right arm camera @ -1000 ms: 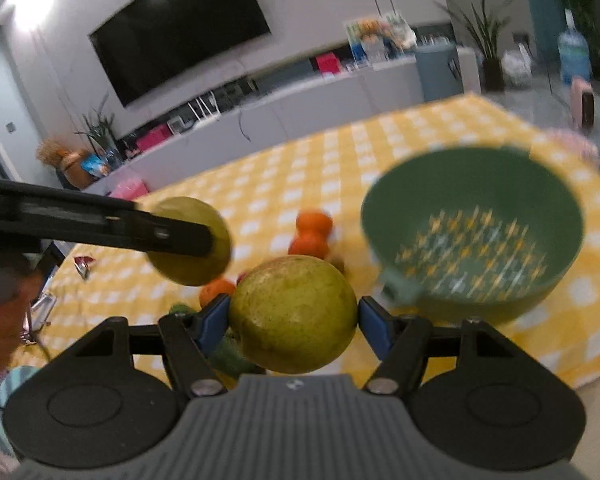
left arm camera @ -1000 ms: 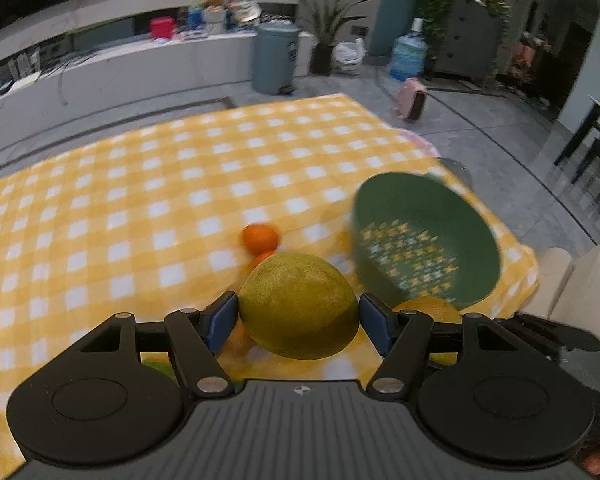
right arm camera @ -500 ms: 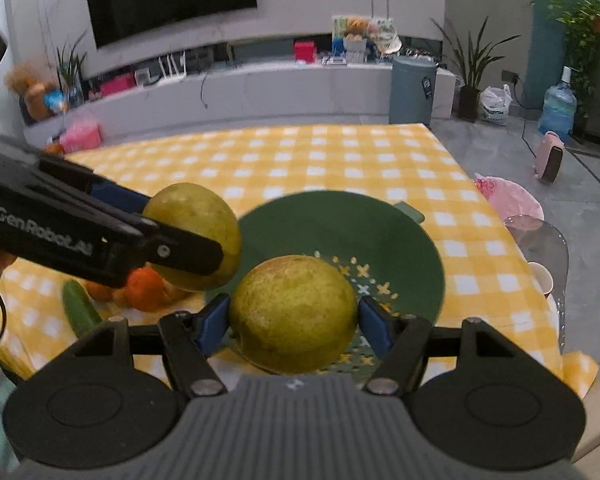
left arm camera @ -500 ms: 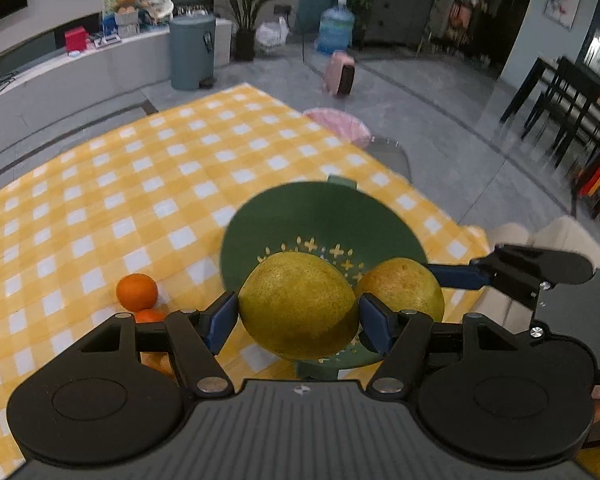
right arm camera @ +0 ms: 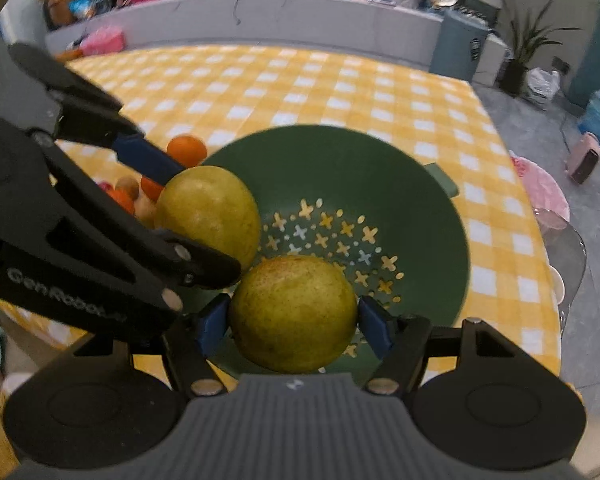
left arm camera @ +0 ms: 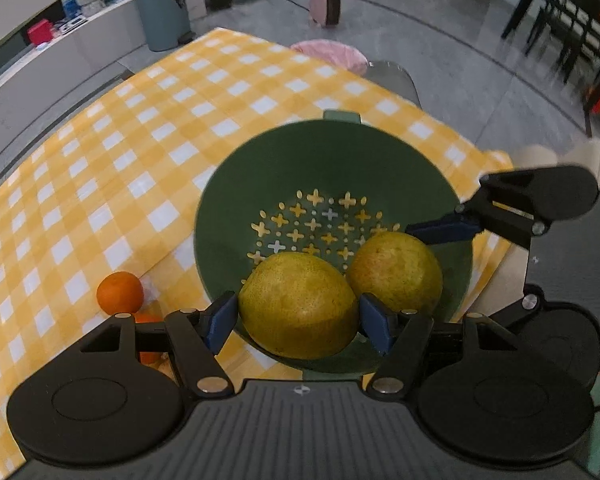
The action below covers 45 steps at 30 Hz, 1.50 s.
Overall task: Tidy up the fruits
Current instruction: 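Lower the pears into the colander and open both tools, then withdraw both open tools from the colander back toward the fruit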
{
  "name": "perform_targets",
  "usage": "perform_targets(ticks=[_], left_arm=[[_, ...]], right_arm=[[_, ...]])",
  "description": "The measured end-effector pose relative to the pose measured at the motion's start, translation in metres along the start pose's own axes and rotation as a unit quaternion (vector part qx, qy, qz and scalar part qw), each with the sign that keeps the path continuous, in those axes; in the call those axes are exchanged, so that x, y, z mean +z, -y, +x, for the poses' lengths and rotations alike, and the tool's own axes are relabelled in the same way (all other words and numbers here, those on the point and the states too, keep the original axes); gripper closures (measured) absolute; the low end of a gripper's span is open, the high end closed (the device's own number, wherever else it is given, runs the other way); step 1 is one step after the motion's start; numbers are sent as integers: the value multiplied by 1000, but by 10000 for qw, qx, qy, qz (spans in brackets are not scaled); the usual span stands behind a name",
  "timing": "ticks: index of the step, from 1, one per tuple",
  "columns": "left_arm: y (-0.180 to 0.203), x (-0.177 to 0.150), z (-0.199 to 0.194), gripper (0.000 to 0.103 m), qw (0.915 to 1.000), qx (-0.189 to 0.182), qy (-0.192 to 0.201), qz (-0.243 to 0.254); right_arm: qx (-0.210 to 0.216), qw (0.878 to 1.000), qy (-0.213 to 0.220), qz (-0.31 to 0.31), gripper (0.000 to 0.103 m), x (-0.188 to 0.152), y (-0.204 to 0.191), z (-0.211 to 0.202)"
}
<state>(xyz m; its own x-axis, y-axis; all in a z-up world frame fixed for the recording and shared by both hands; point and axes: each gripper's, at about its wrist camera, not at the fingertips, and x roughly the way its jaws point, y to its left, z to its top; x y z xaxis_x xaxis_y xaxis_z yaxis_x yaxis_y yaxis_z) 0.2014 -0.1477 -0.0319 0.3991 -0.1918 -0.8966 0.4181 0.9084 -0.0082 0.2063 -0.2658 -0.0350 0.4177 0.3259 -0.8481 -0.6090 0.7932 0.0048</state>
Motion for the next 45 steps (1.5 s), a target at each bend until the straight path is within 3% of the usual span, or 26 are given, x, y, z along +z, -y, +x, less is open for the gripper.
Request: perform_targets(ticks=[10, 14, 23, 29, 35, 45], left_arm=[[-1, 5, 29, 27, 9987, -51, -416, 300], [2, 8, 35, 27, 9975, -115, -526, 466], [-2, 9, 38, 26, 9980, -189, -558, 237], [-3, 6, 31, 23, 9991, -194, -342, 135], [-1, 7, 8, 23, 9998, -152, -35, 87], [0, -10, -50, 23, 9980, 234, 569, 160]], right_arm=[[243, 9986, -473, 11, 37, -1, 12, 19], [152, 9983, -541, -178, 36, -3, 10, 20], [64, 9981, -544, -283, 38, -2, 14, 15], [45, 9980, -574, -275, 37, 2, 17, 6], [-59, 9984, -473, -293, 29, 4, 16, -3], [-452, 9988, 184, -12, 18, 7, -1, -44]])
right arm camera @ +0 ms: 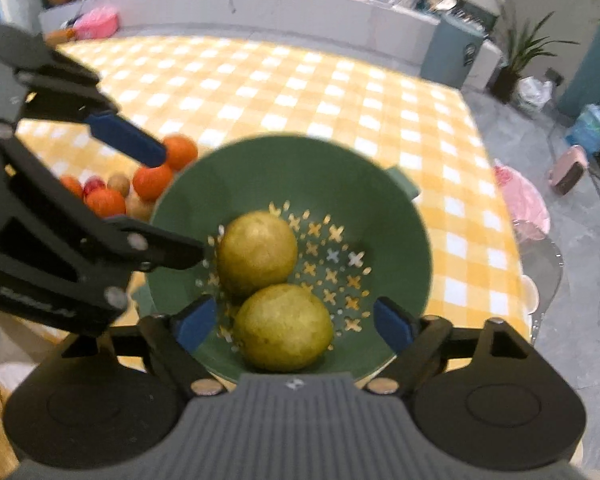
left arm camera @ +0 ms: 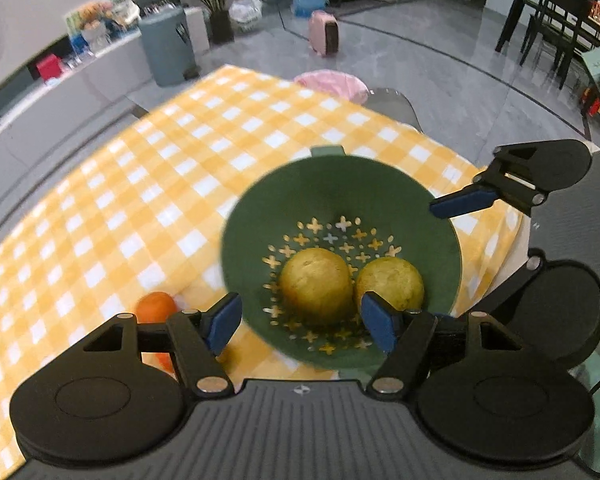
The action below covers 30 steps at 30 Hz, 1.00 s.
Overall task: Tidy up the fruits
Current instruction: 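Withdraw both open tools from the colander back toward the fruit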
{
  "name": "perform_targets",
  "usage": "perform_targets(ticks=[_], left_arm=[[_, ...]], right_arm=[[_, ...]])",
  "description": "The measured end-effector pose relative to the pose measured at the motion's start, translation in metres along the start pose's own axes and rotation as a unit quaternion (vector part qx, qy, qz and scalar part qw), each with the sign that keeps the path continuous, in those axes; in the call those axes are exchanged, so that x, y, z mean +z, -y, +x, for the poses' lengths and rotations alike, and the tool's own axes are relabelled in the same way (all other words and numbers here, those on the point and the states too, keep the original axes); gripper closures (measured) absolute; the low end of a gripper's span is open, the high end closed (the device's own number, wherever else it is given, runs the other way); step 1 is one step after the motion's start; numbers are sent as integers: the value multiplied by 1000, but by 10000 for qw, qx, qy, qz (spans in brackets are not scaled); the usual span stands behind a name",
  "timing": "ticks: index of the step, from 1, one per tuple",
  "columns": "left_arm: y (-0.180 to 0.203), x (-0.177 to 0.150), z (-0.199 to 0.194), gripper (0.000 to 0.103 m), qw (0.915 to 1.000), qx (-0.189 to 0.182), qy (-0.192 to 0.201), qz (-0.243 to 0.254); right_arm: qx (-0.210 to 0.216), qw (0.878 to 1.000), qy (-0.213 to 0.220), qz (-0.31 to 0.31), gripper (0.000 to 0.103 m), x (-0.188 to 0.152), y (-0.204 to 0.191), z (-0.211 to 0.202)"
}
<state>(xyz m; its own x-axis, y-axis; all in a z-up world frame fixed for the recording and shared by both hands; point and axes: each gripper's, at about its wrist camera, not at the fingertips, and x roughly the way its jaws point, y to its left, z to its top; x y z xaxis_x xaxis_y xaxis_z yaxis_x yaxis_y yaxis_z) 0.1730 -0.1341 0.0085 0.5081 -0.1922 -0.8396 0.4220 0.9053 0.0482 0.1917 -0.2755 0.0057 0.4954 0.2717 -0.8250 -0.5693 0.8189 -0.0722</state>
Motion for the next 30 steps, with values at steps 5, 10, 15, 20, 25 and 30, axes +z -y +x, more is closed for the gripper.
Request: perform_targets(ticks=[5, 10, 15, 20, 25, 30], left_arm=[[-8, -8, -32, 23, 9990, 157, 366, -182], [-21, -23, -63, 22, 9950, 214, 801, -562], [-35, -48, -86, 22, 9907, 320, 1066, -782], [-44, -75, -99, 22, 9915, 271, 1085, -664], [-58, -100, -108, 22, 9901, 228, 1161, -754], [-70, -122, -100, 22, 9911, 397, 1087, -658]], right_arm=[[-178, 9972, 550, 472, 18, -4, -12, -28], [-204, 9895, 1073, 951, 18, -10, -27, -52], [-55, 9791, 1411, 1467, 18, -21, -48, -59], [32, 9698, 1644, 1803, 18, -30, -75, -59], [-105, 9676, 1718, 1848, 18, -40, -105, -55], [-81, 9695, 1637, 1823, 18, -46, -126, -42]])
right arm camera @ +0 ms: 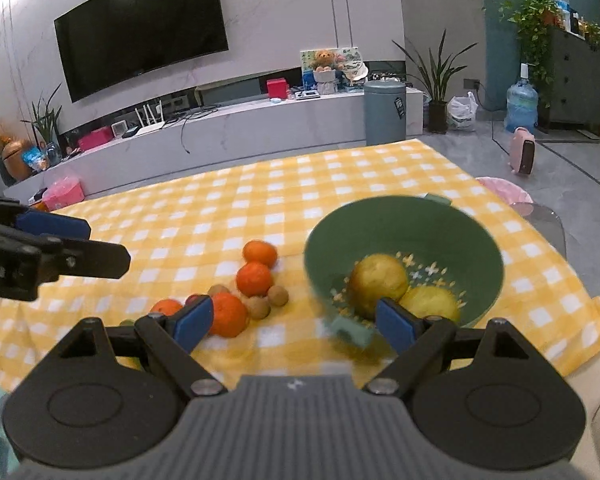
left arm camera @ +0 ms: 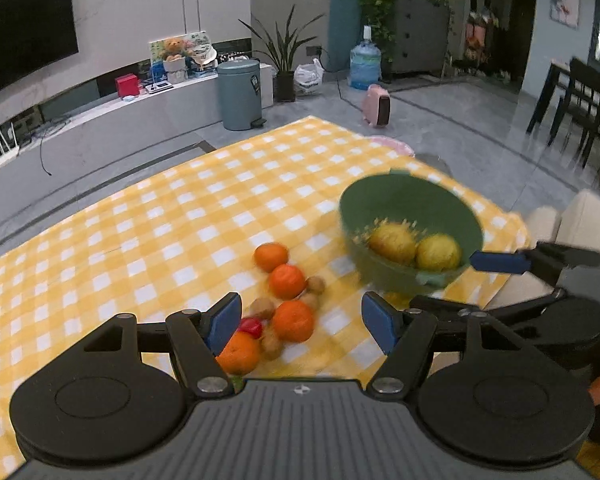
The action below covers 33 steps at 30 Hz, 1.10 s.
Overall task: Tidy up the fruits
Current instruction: 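Withdraw both open tools from the colander back toward the fruit, then grasp a mandarin orange with the left tool while the right tool grasps another orange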
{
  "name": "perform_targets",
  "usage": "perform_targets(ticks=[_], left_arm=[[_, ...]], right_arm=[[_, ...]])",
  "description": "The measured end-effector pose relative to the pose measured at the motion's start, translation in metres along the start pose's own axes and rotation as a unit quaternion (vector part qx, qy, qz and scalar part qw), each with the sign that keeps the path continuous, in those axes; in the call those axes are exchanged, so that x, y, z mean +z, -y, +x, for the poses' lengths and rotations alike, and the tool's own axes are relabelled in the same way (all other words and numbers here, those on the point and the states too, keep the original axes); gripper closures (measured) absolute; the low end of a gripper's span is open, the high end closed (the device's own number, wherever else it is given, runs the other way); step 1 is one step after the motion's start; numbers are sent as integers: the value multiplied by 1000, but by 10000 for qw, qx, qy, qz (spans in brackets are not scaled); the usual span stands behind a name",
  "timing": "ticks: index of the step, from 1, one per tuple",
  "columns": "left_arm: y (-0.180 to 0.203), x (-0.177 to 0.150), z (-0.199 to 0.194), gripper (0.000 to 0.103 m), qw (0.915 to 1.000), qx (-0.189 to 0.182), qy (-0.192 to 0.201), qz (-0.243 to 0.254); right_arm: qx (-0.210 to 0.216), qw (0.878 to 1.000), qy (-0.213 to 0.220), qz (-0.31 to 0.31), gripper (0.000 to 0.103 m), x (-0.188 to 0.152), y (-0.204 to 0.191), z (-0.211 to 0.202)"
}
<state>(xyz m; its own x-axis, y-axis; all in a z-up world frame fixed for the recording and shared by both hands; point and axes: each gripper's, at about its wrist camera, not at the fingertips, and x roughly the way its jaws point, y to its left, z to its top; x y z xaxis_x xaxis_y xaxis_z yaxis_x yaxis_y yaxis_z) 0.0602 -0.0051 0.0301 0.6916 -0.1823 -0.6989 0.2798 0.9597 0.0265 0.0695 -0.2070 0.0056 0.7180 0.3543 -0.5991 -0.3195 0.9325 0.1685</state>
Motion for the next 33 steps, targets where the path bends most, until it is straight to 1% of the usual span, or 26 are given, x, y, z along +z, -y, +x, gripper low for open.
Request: perform_targets(ticks=[2, 7, 11, 12, 14, 16, 18, 21, 24, 28, 33], left_arm=[[-5, -8, 4, 22, 10000, -16, -61, 15], [-23, -23, 10, 23, 9992, -262, -111, -281], [-36, -31, 23, 26, 9977, -337, -253, -522], [-38, -33, 26, 28, 9973, -324, -299, -580], [-44, -38, 33, 30, 9967, -261, -359, -685], [-51, -42, 41, 32, 9955, -209, -443, -812], [-57, -46, 49, 35, 9941, -173, -512, -942], [-65, -48, 58, 38, 9924, -68, -587, -1075], [-73, -48, 66, 39, 9902, -68, -628, -1248], [-83, -51, 79, 40, 9863, -97, -699, -1489], [-86, -54, 94, 42, 9836, -162, -836, -1589]], right_arm=[[60, 9999, -92, 43, 18, -4, -5, 5], [110, 9995, -312, -20, 18, -14, -15, 19], [120, 9989, -456, -69, 22, -16, -19, 32], [135, 9988, -470, -75, 27, -18, -21, 35], [168, 9985, -523, -80, 34, -20, -24, 41], [220, 9982, -561, -54, 34, -21, -26, 48], [268, 9977, -611, -76, 41, -20, -28, 55], [315, 9970, -681, -196, 48, -19, -33, 67], [389, 9964, -720, -242, 52, -16, -35, 78], [505, 9958, -708, -286, 54, -11, -40, 91], [560, 9949, -697, -456, 54, -9, -48, 106]])
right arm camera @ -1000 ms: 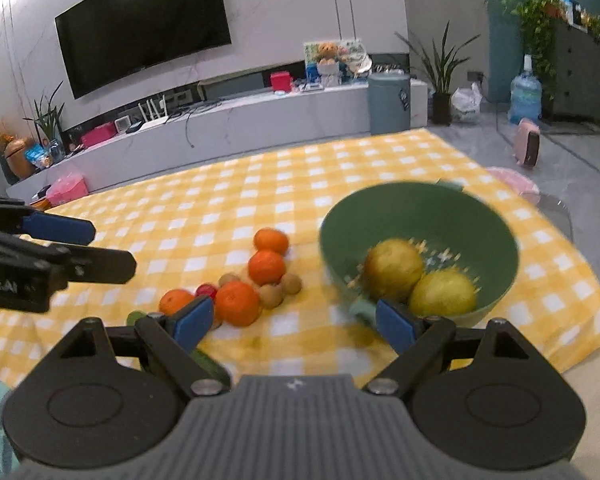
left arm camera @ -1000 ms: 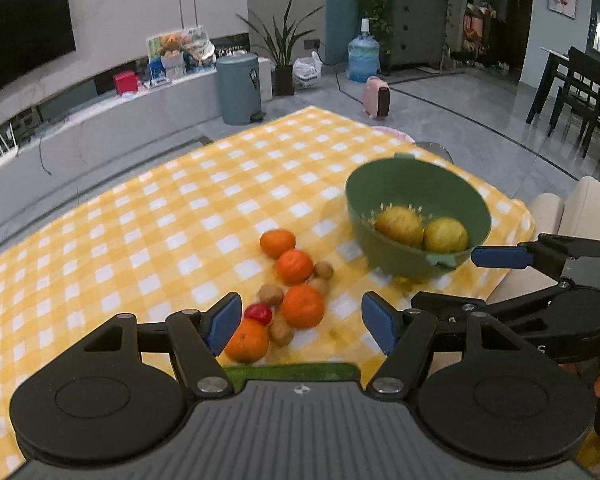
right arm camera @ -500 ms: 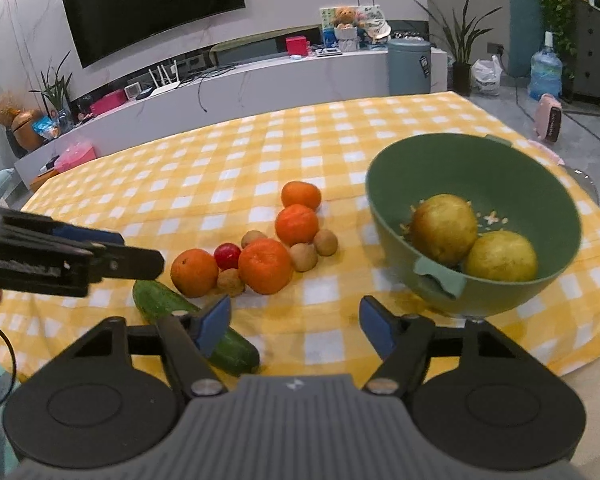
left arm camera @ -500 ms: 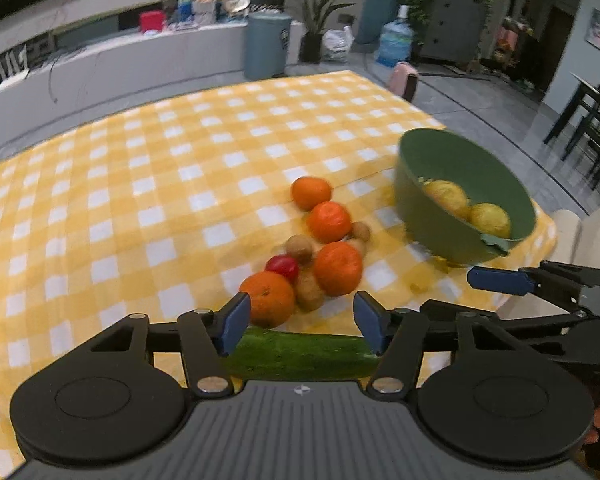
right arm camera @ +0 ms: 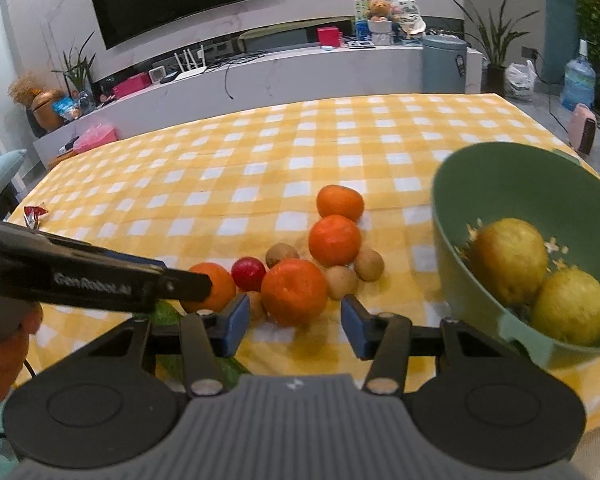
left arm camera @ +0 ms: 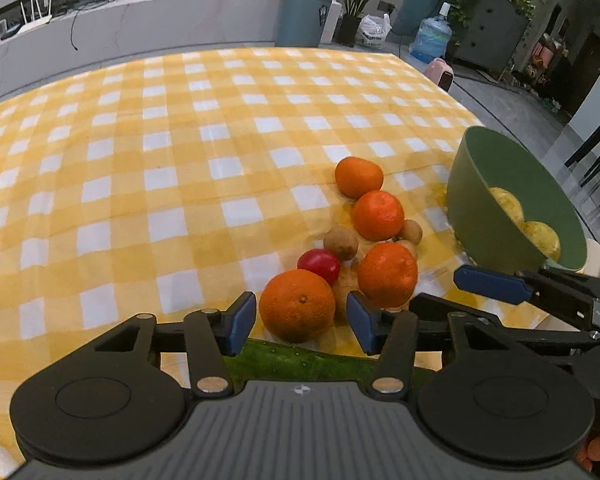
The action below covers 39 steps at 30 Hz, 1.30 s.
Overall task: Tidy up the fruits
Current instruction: 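Grasp a mandarin orange with the left tool while the right tool grasps another orange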
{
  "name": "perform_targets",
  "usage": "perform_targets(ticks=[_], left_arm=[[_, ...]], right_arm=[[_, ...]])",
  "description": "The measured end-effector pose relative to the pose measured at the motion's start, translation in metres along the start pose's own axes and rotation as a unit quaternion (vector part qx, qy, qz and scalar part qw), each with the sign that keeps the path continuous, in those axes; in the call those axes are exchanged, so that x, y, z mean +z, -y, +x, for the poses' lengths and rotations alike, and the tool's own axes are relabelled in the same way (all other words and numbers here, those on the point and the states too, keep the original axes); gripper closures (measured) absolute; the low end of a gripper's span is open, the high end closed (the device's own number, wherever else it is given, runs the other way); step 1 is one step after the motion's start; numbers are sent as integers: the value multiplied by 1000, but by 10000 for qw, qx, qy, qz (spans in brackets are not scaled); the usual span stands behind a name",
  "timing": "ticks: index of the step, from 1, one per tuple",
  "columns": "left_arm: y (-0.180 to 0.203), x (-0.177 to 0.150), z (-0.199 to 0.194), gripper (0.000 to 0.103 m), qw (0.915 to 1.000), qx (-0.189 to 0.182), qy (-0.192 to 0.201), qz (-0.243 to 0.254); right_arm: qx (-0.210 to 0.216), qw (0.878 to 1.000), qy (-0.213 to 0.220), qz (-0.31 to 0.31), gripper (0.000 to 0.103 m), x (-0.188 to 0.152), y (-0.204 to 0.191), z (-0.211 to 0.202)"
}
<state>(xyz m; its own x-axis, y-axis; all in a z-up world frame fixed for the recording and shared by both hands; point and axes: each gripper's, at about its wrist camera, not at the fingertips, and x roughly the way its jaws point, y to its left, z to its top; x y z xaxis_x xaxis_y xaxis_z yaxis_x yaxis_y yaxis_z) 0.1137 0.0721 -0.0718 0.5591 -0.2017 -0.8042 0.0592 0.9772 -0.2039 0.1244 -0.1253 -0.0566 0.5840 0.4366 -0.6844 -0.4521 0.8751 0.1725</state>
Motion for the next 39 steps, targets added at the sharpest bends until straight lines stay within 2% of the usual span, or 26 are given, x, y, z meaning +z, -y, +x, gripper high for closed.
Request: perform_targets(ticks=[4, 9, 16, 18, 26, 30, 39], left_arm=[[-5, -2, 10, 45, 9999, -40, -105, -77], [-17, -2, 13, 45, 9987, -262, -93, -419], [-23, -4, 15, 46, 9971, -413, -75, -640], [-22, -3, 16, 46, 9972, -381, -50, -638], [-21, -4, 17, 50, 9965, -398, -9, -740], [-18, -5, 15, 51, 9972, -331, 23, -676], [-15, -4, 11, 52, 9967, -131, 72, -793]], right_arm=[[7, 9999, -56, -106, 54, 2, -1, 11], [51, 10000, -80, -2, 54, 4, 4, 19], [261, 9983, -157, 505, 57, 5, 15, 28], [310, 9973, -192, 639, 60, 4, 17, 31], [439, 9935, -238, 1026, 60, 3, 24, 37], [419, 9943, -219, 951, 64, 2, 22, 36], [302, 9974, -122, 644, 66, 6, 14, 24]])
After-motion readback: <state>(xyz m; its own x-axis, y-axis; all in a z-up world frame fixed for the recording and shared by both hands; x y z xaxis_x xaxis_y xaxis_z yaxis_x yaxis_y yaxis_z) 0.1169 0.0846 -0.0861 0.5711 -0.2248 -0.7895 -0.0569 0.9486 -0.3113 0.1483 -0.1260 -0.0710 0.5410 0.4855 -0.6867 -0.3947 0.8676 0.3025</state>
